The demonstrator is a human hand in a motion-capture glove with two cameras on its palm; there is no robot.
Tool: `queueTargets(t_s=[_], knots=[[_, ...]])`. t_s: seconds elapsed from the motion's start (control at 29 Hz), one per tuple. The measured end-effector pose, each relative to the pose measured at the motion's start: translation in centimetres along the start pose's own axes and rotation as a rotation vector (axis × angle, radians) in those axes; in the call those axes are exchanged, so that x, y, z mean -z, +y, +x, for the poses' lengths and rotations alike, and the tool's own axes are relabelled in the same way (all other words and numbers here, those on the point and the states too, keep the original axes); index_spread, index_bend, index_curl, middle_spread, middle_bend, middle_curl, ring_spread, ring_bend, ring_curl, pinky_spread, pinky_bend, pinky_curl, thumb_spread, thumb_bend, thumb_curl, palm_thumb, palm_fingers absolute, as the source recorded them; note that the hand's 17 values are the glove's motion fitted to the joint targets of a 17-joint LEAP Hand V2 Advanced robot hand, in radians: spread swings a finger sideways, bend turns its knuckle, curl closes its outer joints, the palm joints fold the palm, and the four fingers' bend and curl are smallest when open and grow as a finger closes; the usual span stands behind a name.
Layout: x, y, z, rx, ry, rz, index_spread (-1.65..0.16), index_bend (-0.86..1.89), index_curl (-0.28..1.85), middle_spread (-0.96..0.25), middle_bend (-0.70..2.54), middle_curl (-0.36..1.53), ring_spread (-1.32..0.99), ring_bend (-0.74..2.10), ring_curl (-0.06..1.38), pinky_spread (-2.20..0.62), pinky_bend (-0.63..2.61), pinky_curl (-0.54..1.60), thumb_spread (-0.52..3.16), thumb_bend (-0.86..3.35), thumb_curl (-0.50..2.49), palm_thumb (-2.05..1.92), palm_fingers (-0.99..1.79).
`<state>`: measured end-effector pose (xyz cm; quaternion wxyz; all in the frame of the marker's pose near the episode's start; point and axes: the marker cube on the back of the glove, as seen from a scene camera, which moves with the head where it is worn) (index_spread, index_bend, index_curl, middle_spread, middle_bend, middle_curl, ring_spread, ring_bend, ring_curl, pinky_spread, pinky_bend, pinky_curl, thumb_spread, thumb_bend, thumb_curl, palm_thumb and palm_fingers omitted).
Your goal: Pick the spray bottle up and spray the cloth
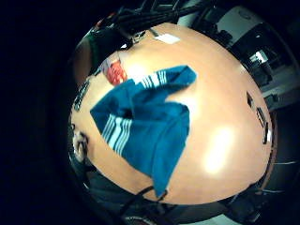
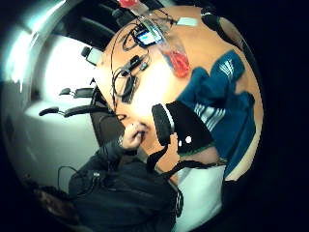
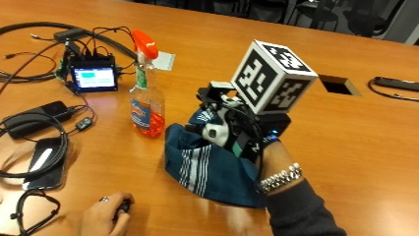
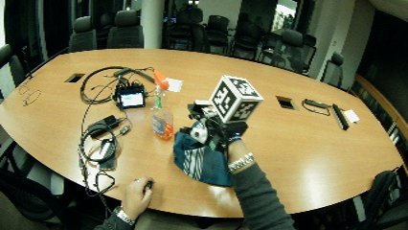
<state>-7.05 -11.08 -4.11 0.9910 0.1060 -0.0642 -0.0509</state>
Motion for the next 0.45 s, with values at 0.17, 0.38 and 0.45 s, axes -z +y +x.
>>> queueTargets(t_s=[0.17,0.38,0.45], knots=[[0.1,5.3,1.4,-0.045,0.062,-0.014,-0.32,0.17,0.34,-0.07,0.28,0.4,-0.04,0.2,0.29,0.24,0.28,0.31,1.2,-0.03,0.33,0.59,0.51],[-0.6,9.4,2.3,-0.097,0.109,-0.042,-0.35,0.17,0.34,-0.08,0.25,0.39,-0.04,0.19,0.29,0.25,0.26,0.31,1.19,-0.03,0.32,0.56,0.52],[-0.7,9.9,2.4,-0.105,0.109,-0.049,-0.35,0.16,0.34,-0.08,0.24,0.38,-0.04,0.18,0.29,0.25,0.25,0.31,1.19,-0.02,0.32,0.56,0.52]])
